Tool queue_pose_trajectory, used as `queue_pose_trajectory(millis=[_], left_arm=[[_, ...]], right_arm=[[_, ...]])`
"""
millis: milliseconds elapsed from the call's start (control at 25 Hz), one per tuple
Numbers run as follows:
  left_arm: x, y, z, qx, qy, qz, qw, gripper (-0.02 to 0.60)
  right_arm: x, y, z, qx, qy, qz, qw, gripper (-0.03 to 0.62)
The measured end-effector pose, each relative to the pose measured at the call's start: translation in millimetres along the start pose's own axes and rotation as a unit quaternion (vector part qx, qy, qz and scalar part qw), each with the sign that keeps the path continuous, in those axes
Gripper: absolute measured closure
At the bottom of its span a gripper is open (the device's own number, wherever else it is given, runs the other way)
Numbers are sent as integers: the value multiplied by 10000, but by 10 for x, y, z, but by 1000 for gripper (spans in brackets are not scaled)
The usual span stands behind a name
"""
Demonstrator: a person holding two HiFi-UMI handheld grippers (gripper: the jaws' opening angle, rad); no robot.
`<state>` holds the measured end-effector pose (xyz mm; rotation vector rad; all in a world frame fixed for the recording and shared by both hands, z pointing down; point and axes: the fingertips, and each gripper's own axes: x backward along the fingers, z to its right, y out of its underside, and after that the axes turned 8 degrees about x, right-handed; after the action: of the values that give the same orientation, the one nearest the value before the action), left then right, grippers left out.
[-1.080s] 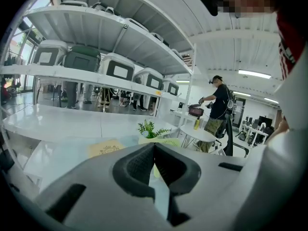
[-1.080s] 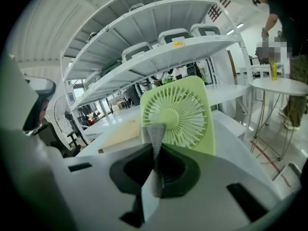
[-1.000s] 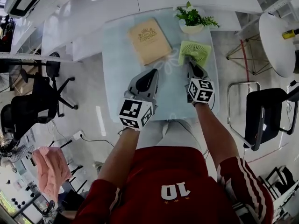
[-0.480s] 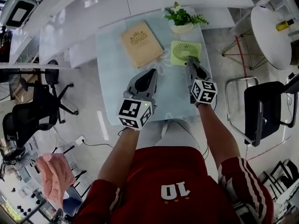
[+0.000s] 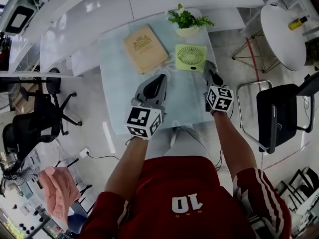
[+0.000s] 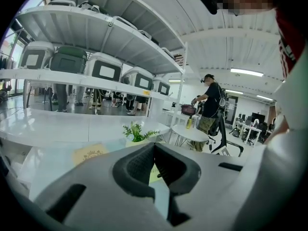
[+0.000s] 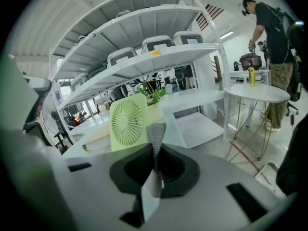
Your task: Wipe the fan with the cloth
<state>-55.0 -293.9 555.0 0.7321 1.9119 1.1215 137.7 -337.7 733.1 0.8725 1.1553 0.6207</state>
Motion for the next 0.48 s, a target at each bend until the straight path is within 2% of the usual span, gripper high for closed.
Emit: queue_pose_trajectory(millis=[280, 480], left_arm=[[127, -51, 69, -56, -34, 42, 10000, 581], [413, 5, 98, -125, -92, -73, 9999, 581]], right_arm=[[198, -45, 83, 5, 47, -9, 10000, 574], [467, -91, 19, 53, -132, -41, 9999, 574]])
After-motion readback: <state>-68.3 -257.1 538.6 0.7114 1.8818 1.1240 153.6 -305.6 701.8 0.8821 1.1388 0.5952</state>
